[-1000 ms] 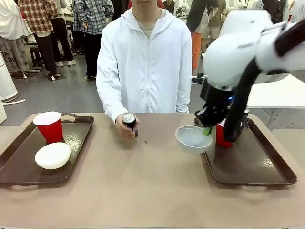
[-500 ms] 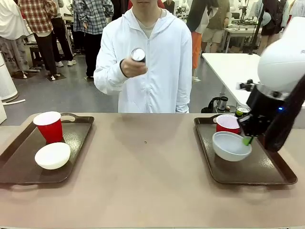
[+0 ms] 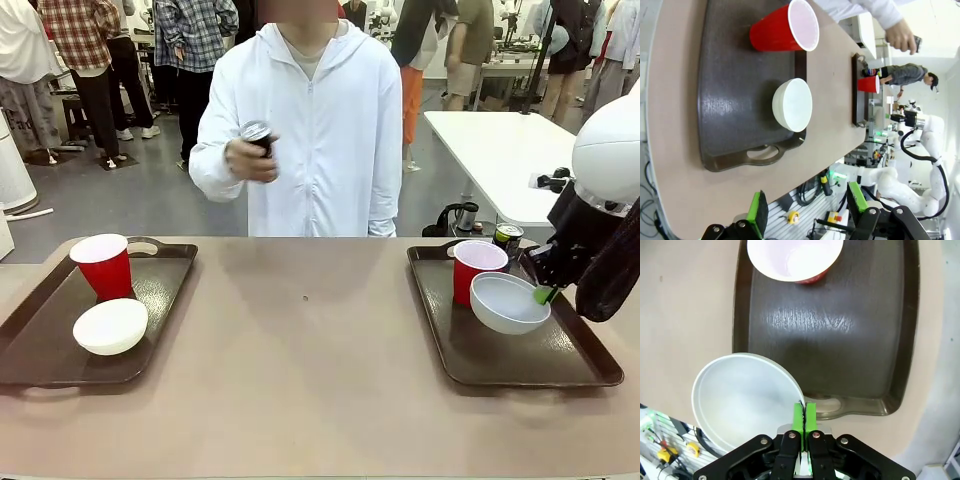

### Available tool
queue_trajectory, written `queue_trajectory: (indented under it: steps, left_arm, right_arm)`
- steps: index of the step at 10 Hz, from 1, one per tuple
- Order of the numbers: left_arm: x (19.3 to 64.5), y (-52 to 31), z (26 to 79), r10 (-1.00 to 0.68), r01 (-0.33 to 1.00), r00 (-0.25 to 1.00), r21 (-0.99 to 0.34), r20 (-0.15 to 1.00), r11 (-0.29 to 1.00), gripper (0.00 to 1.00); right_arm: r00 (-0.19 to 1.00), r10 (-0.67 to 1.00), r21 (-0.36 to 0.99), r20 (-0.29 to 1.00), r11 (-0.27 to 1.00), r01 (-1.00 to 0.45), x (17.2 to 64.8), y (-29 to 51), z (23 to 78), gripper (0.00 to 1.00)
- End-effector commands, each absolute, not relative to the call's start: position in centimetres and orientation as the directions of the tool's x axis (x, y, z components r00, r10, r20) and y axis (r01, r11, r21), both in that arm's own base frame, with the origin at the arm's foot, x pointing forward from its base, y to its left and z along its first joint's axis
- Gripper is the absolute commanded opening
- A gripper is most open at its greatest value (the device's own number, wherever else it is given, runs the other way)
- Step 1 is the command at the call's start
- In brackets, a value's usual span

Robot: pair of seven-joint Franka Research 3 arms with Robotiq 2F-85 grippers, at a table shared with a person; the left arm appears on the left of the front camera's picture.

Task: Prepare tableware on both trays.
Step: Pick up a Picnic Bowl from the table and place it on a Handle tray.

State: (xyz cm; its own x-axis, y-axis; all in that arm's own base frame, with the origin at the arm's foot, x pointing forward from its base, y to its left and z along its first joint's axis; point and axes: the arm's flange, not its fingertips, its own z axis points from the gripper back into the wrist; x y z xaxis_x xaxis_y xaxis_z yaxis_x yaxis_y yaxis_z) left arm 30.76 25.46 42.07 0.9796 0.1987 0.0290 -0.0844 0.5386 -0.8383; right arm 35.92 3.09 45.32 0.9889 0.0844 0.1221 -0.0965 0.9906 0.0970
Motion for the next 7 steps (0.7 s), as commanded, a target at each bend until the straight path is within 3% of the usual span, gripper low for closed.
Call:
queue_trajectory:
  steps: [1, 7]
  left_arm:
    - [30.6, 25.6, 42.2, 0.197, -0.073, 0.980, -0.843, 0.040, 0.533, 0.84]
    - [30.6, 25.6, 42.2, 0.197, -0.073, 0.980, -0.843, 0.040, 0.533, 0.84]
  right_arm:
    - [0.989, 0.075, 0.097, 0.129, 0.991, -0.088, 36.0, 2.8, 45.4, 0.02]
    - [0.984, 0.083, -0.010, 0.156, 0.997, -0.082, 38.6, 2.1, 39.2, 0.02]
